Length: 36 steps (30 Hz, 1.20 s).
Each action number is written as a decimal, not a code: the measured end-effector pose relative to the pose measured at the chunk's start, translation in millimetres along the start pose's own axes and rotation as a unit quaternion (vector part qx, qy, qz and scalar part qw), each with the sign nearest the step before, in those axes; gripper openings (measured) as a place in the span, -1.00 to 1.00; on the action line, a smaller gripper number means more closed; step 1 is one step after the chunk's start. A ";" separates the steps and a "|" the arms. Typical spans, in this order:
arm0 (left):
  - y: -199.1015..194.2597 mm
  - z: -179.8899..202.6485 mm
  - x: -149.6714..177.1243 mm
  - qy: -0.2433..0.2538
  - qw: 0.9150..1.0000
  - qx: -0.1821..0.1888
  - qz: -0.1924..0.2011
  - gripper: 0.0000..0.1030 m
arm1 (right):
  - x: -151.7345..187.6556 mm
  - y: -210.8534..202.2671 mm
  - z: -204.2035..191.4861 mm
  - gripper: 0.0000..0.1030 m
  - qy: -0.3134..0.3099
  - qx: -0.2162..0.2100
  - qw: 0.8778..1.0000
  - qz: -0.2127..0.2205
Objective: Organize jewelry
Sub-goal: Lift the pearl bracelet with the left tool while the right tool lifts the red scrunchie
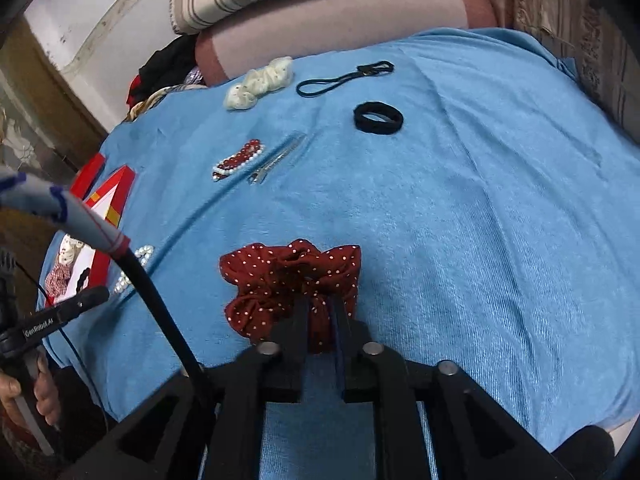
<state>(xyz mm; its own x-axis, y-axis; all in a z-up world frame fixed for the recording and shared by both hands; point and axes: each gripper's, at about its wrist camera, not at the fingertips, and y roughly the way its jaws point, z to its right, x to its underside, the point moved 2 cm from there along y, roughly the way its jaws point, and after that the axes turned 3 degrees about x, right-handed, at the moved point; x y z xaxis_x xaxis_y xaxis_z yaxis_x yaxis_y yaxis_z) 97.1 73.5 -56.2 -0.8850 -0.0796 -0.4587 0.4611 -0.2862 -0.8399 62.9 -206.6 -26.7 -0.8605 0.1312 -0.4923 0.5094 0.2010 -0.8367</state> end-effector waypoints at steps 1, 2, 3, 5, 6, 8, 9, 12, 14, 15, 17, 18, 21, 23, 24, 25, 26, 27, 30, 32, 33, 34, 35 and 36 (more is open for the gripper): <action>0.2 -2.2 0.4 -0.005 1.000 0.003 0.002 -0.38 | 0.5 -1.6 1.4 -0.46 0.003 0.001 1.000 0.002; 0.4 -3.3 0.5 -0.008 1.000 0.005 0.003 -0.35 | 0.1 -2.9 2.8 -0.41 0.006 0.002 1.000 0.005; 0.8 -4.8 0.4 -0.011 1.000 0.006 0.003 -0.34 | 0.0 -4.4 3.7 -0.32 0.009 0.001 1.000 0.008; 1.7 -7.5 -0.1 -0.018 1.000 0.010 0.003 -0.23 | -0.8 -6.4 5.6 -0.27 0.014 0.000 1.000 0.012; 2.0 -8.9 -0.8 -0.022 1.000 0.012 0.005 -0.18 | -1.0 -6.3 5.4 -0.25 0.015 -0.001 1.000 0.012; 2.8 -10.9 -3.2 -0.028 0.999 0.012 0.011 -0.01 | -1.3 -4.0 4.6 -0.19 0.018 -0.004 1.000 0.009; 4.3 -11.7 -5.1 -0.030 0.999 0.009 0.013 0.01 | -1.1 -1.6 4.4 -0.16 0.020 -0.005 1.000 0.005; 13.8 -15.0 -11.4 -0.037 0.999 0.010 0.010 0.04 | 0.2 5.5 1.3 -0.16 0.019 -0.005 1.000 -0.001; 22.6 -14.8 -14.5 -0.042 0.999 0.016 0.000 0.04 | 0.6 9.3 -1.9 -0.16 0.014 -0.005 1.000 -0.004; 27.7 -13.0 -15.7 -0.042 0.999 0.017 -0.005 0.04 | 0.4 10.6 -3.0 -0.16 0.012 -0.004 1.000 -0.004; 33.6 -7.4 -17.0 -0.032 0.999 0.012 -0.006 0.04 | -0.6 13.3 -4.2 -0.16 0.009 -0.003 1.000 -0.004; 35.8 -3.1 -17.9 -0.024 1.000 0.008 -0.006 0.04 | -1.5 15.3 -4.2 -0.16 0.009 -0.003 1.000 -0.005; 40.3 8.1 -20.5 -0.005 1.000 0.006 -0.008 -0.22 | -4.2 20.8 -4.8 -0.16 0.008 0.003 1.000 -0.006; 42.5 14.5 -21.6 0.005 1.000 0.011 -0.015 -0.59 | -5.4 24.6 -7.5 -0.16 -0.001 0.011 1.000 -0.005; 40.6 16.8 -22.1 0.008 1.000 0.009 -0.010 -0.79 | -5.5 26.2 -9.3 -0.26 -0.006 0.014 1.000 -0.007; 37.8 20.9 -22.6 0.015 1.000 0.008 -0.009 -1.00 | -5.6 28.0 -11.8 -0.69 -0.013 0.016 1.000 -0.010; 34.2 22.8 -23.0 0.017 1.000 0.008 -0.006 -1.00 | -6.0 28.6 -14.7 -0.77 -0.020 0.019 1.000 -0.013; 26.6 25.4 -23.9 0.018 1.000 0.009 0.004 -1.00 | -6.8 26.7 -16.4 -0.78 -0.020 0.018 1.000 -0.010; 5.7 28.3 -27.0 0.019 0.999 0.014 0.029 -1.00 | -11.1 13.3 -27.4 -0.81 -0.033 0.015 0.999 0.009; -12.5 25.2 -28.0 0.016 0.999 0.021 0.045 -1.00 | -14.5 4.4 -37.6 -0.81 -0.047 0.014 0.999 0.019; -21.0 23.2 -28.4 0.015 0.998 0.023 0.053 -1.00 | -16.4 0.3 -44.2 -0.81 -0.057 0.012 0.998 0.023; -26.5 21.3 -29.7 0.013 0.998 0.022 0.057 -1.00 | -17.7 -3.0 -50.7 -0.81 -0.065 0.012 0.997 0.026; -31.1 17.3 -31.1 0.009 0.998 0.022 0.058 -1.00 | -18.9 -5.4 -57.0 -0.81 -0.073 0.012 0.997 0.030; -31.9 14.9 -32.1 0.009 0.998 0.025 0.055 -1.00 | -19.6 -6.7 -62.5 -0.81 -0.078 0.012 0.996 0.032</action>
<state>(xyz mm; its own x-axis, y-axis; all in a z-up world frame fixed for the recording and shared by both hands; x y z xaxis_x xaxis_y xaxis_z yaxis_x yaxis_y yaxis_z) 109.8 70.9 -10.4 -0.8282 -0.0968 -0.5520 0.5507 -0.3232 -0.7696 77.0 -149.8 3.6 -0.8180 -0.0092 -0.5751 0.5651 0.1734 -0.8066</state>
